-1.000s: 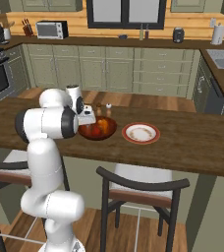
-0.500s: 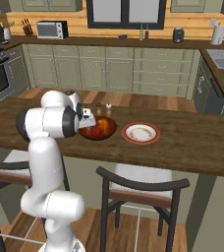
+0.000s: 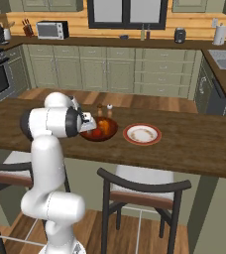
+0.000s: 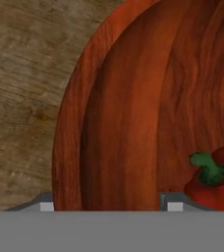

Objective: Pick the chicken drumstick and bell pepper from their plates and place them in the bowl. Then put the bowl in the fridge.

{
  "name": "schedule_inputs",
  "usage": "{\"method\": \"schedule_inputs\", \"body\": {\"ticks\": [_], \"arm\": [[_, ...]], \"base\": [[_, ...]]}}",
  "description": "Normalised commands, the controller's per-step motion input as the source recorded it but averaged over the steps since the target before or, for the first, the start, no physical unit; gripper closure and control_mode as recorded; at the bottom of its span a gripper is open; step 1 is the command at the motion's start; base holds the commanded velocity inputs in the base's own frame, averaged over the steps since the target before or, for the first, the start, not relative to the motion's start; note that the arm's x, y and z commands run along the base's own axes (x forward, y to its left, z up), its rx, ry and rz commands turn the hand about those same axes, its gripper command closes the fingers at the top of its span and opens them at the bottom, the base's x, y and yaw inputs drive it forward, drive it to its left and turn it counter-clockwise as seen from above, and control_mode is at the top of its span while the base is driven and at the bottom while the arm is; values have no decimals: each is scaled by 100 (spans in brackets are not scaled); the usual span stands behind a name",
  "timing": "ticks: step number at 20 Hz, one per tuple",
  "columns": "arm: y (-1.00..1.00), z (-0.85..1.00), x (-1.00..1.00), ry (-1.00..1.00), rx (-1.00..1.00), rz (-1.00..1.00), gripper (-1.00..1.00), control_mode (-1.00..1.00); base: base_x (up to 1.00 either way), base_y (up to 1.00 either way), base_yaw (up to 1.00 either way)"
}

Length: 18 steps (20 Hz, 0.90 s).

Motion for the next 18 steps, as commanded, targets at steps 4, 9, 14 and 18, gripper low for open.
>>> {"method": "schedule_inputs", "body": {"ticks": [4,9,14,18], "arm": [[0,-3,5,-1,-1,0,100,-100],[0,9,-4,-4,-2,1,100,-100],[-2,67,-65,-19,-1,14,100,-100],[0,63,-92,1,0,25,100,-100]], "base": [[0,0,0],[0,0,0],[0,0,0],[0,0,0]]}}
